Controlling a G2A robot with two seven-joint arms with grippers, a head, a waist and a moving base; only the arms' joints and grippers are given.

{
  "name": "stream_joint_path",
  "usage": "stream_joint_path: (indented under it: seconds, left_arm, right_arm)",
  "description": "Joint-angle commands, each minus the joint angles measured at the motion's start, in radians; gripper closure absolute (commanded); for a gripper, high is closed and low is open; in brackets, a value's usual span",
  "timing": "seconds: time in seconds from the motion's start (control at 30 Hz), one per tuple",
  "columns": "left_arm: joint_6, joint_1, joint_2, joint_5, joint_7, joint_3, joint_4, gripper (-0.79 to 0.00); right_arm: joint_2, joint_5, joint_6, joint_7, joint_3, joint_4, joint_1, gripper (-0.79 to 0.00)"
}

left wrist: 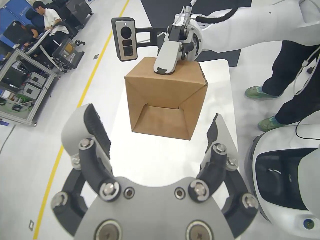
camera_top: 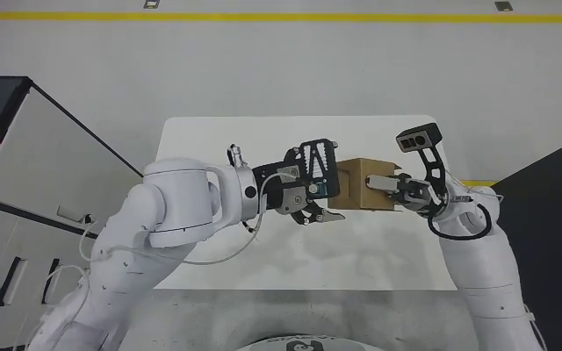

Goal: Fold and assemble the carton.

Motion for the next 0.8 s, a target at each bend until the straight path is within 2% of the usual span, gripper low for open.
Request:
stream_joint_path:
  seconds: [0.0,0.33,0.77]
  left_arm:
    - [0.004,0.005,0.000,0.003,0.007,0.001,0.002,-0.785]
    - [0.004,0.011,0.000,0.010,0.048,0.052,0.023,-0.785]
    - [0.013,-0.021,0.005,-0.033,-0.006,0.078,0.042,-0.785]
  right_arm:
    - [0.000,0.001,0.000,0.000,0.000,0.000,0.000,0.000]
    - [0.001,-0.035,0.007,-0.037,-0.030,-0.029,0.001,0.000]
    - [0.008,-0.071,0.008,-0.024,-0.049,-0.040,0.004,0.000]
